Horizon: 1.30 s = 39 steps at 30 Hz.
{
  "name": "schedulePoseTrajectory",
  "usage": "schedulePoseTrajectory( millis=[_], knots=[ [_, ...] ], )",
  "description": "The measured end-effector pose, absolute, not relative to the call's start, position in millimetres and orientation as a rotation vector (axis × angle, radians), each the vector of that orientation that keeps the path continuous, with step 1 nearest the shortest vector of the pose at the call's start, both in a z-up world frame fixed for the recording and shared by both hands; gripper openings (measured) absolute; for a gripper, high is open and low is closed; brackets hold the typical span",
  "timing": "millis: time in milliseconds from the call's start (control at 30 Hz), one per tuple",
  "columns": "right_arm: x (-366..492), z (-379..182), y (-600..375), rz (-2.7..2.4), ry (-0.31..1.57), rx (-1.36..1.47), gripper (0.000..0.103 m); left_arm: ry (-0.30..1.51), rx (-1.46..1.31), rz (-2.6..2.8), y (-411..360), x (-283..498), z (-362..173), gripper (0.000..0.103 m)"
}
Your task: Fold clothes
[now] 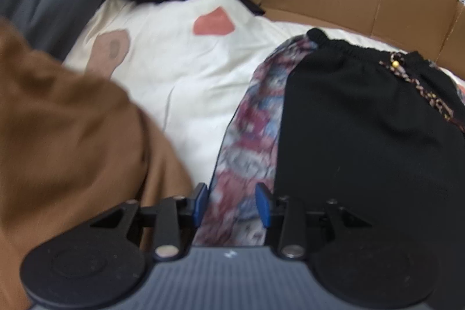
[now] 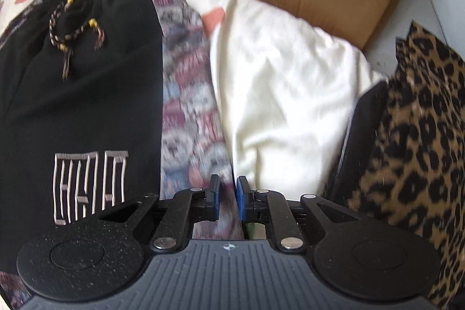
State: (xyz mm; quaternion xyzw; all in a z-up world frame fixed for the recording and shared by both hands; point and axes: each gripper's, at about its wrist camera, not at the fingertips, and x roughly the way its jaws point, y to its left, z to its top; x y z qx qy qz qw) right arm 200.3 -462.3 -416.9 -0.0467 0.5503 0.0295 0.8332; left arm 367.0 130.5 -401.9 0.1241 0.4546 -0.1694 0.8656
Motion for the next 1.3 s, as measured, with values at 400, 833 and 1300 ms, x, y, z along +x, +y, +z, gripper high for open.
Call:
schedulePoseTrajectory(
  millis=[400, 833, 1300],
  knots=[
    [157.6, -395.7, -464.6, 0.034, 1.143, -0.115, 0.013, 0.992, 0.252, -0.322, 165.2, 339.8, -406.0, 0.039],
    [126.9, -412.5, -435.8, 0.091, 1.166, -0.126, 0.029, 1.066, 0.257, -0.252, 202.1, 294.0, -418.6, 0.039],
    [82.0, -417.7, -443.5, 0.025, 1.214, -0.134, 0.039, 1.119, 0.255, -0.215, 247.3, 256.3, -410.6, 0.040]
  ],
)
